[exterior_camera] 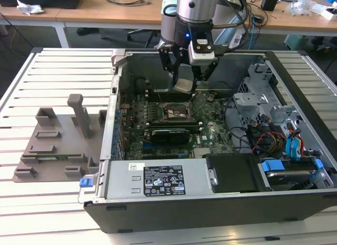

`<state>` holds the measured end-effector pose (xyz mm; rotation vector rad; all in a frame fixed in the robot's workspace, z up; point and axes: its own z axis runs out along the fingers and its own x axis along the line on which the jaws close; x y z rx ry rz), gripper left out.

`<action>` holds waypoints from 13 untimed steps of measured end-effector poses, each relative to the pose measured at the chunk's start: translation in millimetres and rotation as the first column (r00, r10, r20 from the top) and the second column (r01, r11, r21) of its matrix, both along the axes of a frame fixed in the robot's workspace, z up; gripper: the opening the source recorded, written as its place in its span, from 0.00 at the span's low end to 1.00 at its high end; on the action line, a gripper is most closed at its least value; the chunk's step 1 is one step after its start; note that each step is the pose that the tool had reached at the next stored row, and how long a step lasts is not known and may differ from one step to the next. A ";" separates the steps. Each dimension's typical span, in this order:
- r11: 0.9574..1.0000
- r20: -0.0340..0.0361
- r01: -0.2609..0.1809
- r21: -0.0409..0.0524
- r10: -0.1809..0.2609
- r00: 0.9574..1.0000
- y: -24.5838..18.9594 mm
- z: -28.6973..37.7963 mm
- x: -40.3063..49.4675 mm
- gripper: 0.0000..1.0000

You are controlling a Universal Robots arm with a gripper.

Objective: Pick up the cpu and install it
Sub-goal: 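Place the cpu into insertion slot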

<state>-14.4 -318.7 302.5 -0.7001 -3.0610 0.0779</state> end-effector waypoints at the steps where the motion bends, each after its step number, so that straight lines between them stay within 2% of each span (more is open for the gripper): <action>1: 1.000 0.000 0.013 0.000 -0.013 1.000 0.0 0.0 0.0 0.55; 7: 0.996 0.000 0.094 -0.002 -0.094 0.996 0.0 -0.1 0.0 0.55; 13: 0.988 0.000 0.156 -0.002 -0.156 0.988 0.0 -0.3 0.0 0.55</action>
